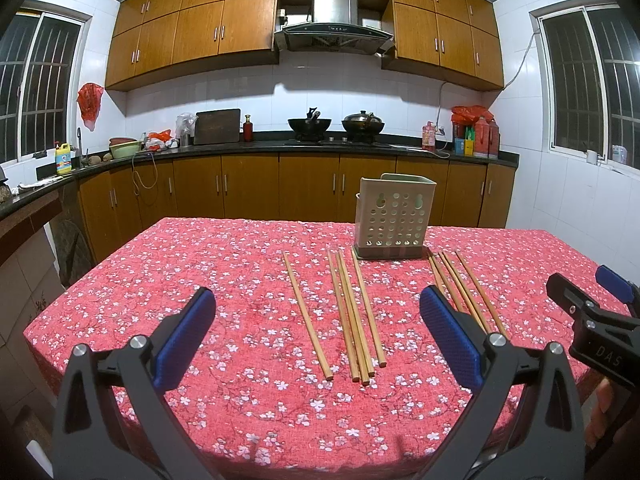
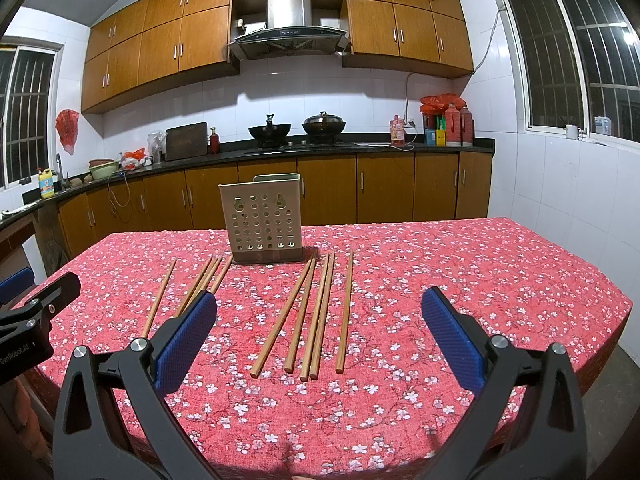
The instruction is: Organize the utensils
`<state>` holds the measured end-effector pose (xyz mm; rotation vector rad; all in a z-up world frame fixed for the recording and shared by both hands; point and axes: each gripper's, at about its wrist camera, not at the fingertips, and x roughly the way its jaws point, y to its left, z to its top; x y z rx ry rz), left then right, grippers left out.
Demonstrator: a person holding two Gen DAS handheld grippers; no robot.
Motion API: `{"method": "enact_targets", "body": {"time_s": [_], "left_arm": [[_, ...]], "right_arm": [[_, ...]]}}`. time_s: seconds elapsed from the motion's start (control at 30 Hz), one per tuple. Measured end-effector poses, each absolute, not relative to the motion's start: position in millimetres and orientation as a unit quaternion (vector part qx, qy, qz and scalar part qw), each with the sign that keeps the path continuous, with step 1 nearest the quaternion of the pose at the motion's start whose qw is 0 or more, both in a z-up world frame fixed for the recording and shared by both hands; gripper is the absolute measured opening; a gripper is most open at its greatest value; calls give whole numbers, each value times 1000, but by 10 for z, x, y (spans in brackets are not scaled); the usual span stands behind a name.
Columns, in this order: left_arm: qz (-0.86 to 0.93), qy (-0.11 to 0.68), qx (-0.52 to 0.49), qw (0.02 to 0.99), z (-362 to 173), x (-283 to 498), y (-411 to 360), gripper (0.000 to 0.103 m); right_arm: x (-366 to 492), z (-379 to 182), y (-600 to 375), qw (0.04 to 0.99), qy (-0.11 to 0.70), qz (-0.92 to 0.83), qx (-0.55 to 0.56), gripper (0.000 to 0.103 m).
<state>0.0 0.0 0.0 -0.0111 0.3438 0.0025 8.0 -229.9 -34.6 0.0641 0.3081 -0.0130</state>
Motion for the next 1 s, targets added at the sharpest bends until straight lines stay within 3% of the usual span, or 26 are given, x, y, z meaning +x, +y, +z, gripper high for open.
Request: {"method": "enact_targets", "body": {"time_s": [1.0], "left_arm": [[1,172,-6,985,0,1,0,99]], "right_arm": [[86,-335,-2278,988,154,-7,32,101]]}}
